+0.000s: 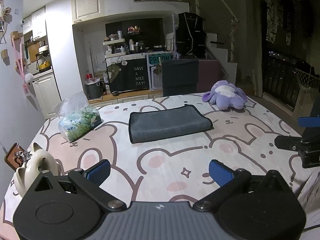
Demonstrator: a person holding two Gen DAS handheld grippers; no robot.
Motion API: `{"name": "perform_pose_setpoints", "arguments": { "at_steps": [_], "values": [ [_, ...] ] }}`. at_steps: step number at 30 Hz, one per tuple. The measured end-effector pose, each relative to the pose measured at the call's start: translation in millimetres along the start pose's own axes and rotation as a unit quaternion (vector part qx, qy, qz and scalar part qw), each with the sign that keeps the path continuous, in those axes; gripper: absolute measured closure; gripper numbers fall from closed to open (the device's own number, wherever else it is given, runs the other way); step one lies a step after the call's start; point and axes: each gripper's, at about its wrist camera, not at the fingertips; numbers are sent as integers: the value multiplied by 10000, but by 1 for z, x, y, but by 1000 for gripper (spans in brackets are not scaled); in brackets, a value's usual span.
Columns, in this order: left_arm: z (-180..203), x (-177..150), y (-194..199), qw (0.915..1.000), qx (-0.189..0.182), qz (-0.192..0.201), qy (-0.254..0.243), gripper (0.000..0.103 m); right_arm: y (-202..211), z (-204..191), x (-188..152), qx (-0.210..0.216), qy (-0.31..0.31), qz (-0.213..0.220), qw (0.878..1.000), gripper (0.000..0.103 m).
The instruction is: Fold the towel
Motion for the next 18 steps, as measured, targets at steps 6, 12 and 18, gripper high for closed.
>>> {"name": "perform_pose_setpoints", "arguments": {
  "at_steps": [6,12,18],
  "values": [
    [1,-7,4,10000,-15,-28,24,0,1,-3,-5,-9,132,-57,9999,0],
    [2,-12,6,9999,-53,-91,87,0,5,-1,-10,32,136,-94,9999,0],
    [2,-16,7,9998,-70,-129,125,0,8,2,-13,93,84,-58,9999,0]
  ]
}}
Point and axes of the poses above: each gripper's, at about its wrist camera, not at the fingertips, and y roughly against the way its jaws point, z to its right, x to its top, and after that the axes turned 15 degrees about -x, right-handed
